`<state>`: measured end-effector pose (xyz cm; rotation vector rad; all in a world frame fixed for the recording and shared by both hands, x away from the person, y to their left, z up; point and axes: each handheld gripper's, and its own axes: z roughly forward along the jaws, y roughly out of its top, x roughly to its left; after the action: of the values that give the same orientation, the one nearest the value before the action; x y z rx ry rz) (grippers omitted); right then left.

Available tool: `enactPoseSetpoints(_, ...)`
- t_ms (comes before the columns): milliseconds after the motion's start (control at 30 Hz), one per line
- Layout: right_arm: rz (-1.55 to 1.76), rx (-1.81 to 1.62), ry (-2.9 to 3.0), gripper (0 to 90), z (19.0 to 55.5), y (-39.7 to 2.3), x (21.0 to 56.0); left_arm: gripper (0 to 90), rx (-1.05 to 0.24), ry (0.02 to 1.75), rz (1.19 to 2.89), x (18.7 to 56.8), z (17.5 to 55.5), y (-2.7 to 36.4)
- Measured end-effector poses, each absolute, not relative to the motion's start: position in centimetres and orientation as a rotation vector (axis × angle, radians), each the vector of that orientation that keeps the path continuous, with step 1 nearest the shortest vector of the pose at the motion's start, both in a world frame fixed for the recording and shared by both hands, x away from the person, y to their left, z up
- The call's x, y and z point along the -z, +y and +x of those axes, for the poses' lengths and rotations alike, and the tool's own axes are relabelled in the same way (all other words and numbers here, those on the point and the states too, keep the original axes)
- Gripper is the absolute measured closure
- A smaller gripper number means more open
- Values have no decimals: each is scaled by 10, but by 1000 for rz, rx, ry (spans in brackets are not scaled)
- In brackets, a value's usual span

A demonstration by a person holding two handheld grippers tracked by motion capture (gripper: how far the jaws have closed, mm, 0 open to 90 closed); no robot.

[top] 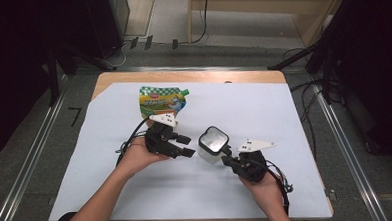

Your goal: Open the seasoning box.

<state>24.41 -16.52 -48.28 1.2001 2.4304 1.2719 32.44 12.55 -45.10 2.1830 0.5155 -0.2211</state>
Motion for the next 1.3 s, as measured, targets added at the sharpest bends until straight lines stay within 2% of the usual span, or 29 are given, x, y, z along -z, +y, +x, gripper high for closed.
enactPoseSetpoints(433, 1261, -1225, 2431, 900, 257, -189, 486, 409, 240, 496, 2200, 452, 327, 112)
enactPoseSetpoints(533, 1268, -1226, 2439, 900, 263, -193, 487, 254, 247, 513, 2201, 450, 332, 106)
enactPoseSetpoints(567, 1262, -1220, 2439, 900, 264, -193, 487, 243, 238, 515, 2200, 450, 332, 105)
enactPoseSetpoints(900, 1277, -1201, 2424, 900, 285, -204, 487, 226, 228, 521, 2199, 454, 341, 91)
enactPoseSetpoints(1167, 1300, -1168, 2363, 900, 275, -218, 478, 226, 215, 494, 2188, 446, 348, 84)
enactPoseSetpoints(1300, 1354, -1130, 2314, 900, 287, -217, 486, 220, 237, 494, 2175, 450, 351, 82)
